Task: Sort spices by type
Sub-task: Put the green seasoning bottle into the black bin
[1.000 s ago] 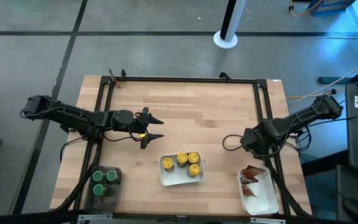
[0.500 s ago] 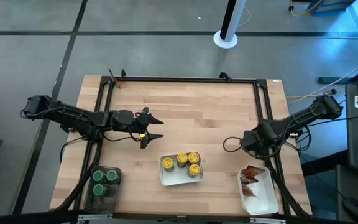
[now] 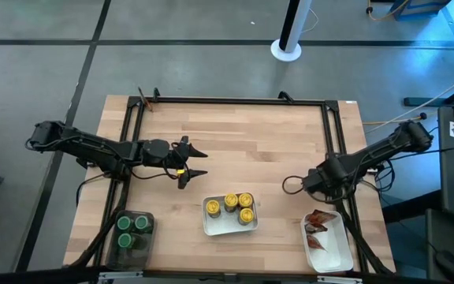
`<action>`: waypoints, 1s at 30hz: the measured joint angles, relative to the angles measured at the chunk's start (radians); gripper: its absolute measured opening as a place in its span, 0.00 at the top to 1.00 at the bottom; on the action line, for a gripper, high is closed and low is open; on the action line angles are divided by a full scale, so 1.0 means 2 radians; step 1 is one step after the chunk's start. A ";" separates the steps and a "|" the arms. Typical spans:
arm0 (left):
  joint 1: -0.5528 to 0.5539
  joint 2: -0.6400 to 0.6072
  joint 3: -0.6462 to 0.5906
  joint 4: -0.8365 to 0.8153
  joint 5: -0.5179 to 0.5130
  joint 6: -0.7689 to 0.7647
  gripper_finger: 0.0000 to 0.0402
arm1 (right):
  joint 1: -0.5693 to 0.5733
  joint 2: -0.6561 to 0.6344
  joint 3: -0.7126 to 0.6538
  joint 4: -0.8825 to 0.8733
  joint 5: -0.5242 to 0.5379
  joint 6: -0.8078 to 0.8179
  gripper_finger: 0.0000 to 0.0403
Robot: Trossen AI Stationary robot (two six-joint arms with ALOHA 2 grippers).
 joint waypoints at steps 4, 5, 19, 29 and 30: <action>0.000 0.000 0.000 0.001 0.000 0.000 0.30 | 0.000 0.027 -0.001 -0.002 -0.009 -0.024 0.32; 0.000 0.000 0.000 0.000 0.000 0.000 0.30 | 0.000 0.034 -0.001 -0.002 -0.009 -0.028 0.33; 0.000 0.000 0.000 0.000 0.000 0.000 0.30 | 0.000 0.078 -0.003 -0.009 -0.014 -0.049 0.48; 0.000 0.000 0.000 0.001 0.000 0.000 0.30 | 0.000 0.078 0.002 -0.010 -0.010 -0.029 0.48; 0.000 0.000 0.000 0.001 0.000 0.000 0.30 | 0.000 0.078 0.006 -0.009 -0.005 -0.027 0.47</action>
